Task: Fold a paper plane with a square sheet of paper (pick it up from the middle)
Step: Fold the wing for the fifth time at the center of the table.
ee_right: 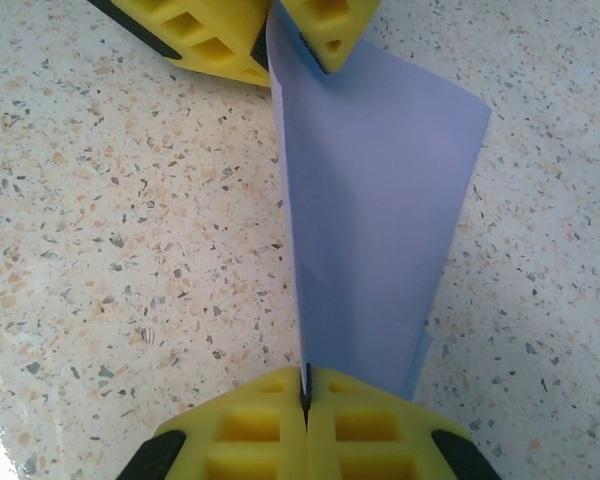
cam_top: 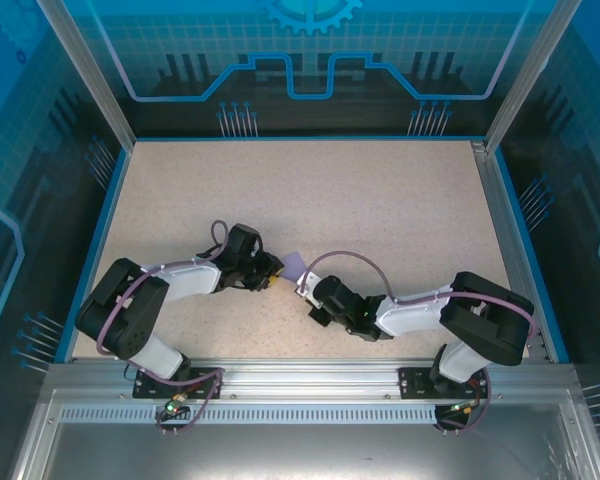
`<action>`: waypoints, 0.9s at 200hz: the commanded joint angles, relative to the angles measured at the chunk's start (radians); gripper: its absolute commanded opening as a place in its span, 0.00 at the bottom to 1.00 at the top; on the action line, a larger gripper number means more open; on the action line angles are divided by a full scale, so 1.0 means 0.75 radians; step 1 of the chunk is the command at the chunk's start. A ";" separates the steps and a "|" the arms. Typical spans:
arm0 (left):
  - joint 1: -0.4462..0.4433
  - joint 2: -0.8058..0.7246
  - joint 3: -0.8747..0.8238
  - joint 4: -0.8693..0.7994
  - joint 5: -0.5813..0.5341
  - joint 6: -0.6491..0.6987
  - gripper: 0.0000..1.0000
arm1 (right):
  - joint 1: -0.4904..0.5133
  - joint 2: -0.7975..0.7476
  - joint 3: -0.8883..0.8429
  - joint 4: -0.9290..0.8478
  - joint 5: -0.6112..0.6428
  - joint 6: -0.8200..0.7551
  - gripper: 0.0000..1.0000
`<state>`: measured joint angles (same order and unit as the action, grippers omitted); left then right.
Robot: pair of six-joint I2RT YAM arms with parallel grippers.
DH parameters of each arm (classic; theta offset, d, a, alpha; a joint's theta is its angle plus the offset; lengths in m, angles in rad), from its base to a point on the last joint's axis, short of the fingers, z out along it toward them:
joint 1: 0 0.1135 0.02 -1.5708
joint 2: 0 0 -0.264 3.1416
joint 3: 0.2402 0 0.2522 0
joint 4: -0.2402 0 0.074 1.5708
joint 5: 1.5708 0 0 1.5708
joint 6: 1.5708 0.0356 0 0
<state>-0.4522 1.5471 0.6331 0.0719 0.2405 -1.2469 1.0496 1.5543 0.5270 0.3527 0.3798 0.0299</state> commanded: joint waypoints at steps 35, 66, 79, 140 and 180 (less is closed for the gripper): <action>0.021 -0.014 0.045 -0.078 -0.004 0.027 0.17 | -0.015 -0.001 0.015 0.015 -0.061 0.023 0.04; 0.023 -0.012 0.062 -0.094 0.002 0.022 0.09 | -0.015 -0.007 0.018 0.000 -0.054 0.017 0.13; 0.022 -0.016 0.066 -0.104 0.002 0.024 0.04 | -0.015 -0.003 0.023 -0.018 -0.033 0.014 0.18; 0.033 -0.038 0.063 -0.129 0.002 0.038 0.02 | -0.016 0.014 0.031 -0.033 0.003 0.014 0.16; 0.038 -0.035 0.056 -0.125 0.008 0.037 0.07 | -0.019 0.030 0.055 -0.041 -0.016 0.025 0.02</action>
<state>-0.4362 1.5436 0.6651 0.0044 0.2405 -1.2297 1.0462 1.5574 0.5358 0.3321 0.3653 0.0341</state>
